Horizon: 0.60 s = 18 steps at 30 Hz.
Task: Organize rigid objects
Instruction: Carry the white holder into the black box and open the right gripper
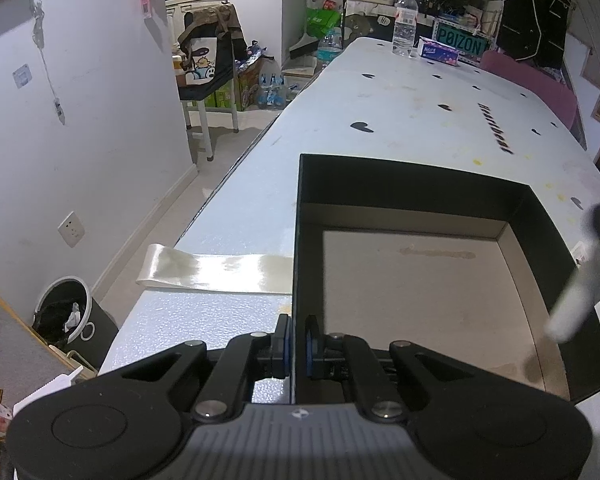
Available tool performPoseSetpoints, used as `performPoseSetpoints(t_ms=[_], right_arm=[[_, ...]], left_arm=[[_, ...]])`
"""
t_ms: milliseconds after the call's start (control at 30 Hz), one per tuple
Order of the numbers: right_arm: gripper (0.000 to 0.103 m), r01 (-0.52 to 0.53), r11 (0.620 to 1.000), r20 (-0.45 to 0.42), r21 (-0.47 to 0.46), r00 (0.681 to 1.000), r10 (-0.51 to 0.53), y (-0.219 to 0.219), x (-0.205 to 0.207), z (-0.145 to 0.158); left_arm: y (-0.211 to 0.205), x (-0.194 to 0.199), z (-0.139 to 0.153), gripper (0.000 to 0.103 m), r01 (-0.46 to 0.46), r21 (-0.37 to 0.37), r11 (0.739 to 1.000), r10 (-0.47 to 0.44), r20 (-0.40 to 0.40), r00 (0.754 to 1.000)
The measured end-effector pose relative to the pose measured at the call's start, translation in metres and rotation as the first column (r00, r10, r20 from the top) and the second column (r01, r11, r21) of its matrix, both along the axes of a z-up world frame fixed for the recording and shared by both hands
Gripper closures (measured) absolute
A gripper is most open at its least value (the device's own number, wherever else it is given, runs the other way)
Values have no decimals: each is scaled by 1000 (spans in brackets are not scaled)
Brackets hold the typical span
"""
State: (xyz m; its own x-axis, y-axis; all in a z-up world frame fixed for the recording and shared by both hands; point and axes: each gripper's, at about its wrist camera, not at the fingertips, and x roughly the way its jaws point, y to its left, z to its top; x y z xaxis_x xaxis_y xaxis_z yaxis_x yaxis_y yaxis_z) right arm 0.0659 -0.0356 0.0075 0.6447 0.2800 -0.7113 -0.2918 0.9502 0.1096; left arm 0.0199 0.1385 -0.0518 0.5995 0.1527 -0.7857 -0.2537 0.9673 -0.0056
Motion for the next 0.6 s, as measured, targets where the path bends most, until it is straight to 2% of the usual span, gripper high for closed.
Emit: performPoseSetpoints(t_ms=[133,300,400,600], right_arm=[[54,-14,998,-54,-68,998,10,24,21,-16],[52,78,985,-59,-152,994,-88,34,35,-26],[43,86,990,-55,-116,994,-93,29,36,-26],[35,77,992,3,-102,997,-77,25,18,-17]], left_arm=[[1,-1,0,97,3,-8,1000,-3,3,1000],[2,0,-1,97,8,-15,1000,-8,5,1000],[3,0,-1,97,13,-22,1000,-13,8,1000],[3,0,-1,97,20,-26,999,-20,10,1000]])
